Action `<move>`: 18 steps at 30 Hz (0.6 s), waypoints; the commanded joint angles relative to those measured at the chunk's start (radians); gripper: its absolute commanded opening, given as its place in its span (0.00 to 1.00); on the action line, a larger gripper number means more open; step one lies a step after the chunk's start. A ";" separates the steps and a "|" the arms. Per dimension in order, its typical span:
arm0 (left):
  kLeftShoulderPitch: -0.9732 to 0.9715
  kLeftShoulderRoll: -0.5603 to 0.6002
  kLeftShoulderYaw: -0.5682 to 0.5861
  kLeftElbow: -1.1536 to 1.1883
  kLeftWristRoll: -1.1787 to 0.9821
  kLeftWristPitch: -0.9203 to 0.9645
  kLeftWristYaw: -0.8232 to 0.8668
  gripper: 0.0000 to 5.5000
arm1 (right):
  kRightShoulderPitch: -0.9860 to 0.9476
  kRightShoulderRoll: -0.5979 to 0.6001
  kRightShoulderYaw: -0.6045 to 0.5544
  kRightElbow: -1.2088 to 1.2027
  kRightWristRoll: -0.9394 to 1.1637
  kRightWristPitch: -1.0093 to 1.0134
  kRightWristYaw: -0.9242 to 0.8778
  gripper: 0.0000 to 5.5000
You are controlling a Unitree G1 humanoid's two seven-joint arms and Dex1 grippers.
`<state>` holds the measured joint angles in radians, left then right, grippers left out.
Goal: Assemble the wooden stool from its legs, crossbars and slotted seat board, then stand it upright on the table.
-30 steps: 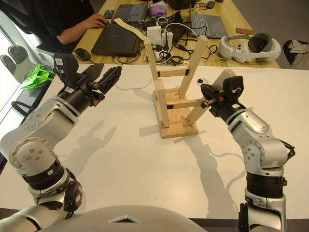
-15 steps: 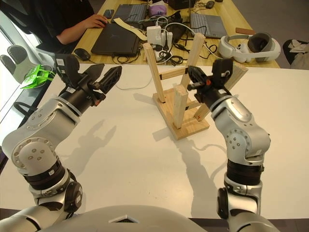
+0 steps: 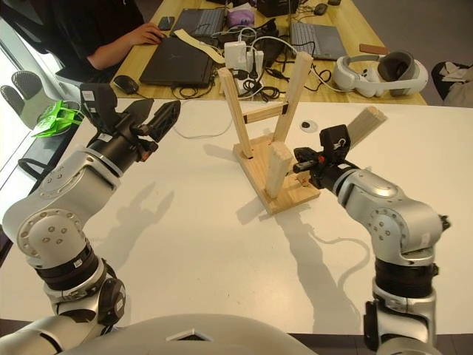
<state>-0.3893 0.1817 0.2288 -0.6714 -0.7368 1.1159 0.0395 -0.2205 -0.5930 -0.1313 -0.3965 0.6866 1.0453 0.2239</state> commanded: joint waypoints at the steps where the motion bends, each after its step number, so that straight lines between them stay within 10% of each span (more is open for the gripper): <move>1: 0.003 -0.004 -0.012 0.003 0.013 -0.011 0.015 0.62 | 0.101 -0.049 0.094 0.075 -0.032 0.078 0.075 0.01; 11: 0.001 0.002 -0.019 0.014 0.018 -0.032 0.023 0.62 | -0.272 0.323 -0.159 0.036 0.113 -0.196 -0.115 0.01; 18: 0.000 0.006 -0.023 0.016 0.026 -0.033 0.022 0.62 | -0.083 0.189 -0.006 0.080 -0.022 -0.023 -0.139 0.01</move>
<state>-0.3871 0.1806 0.2124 -0.6569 -0.7169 1.0807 0.0571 -0.4044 -0.3333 -0.2137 -0.3439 0.7179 0.9296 0.0827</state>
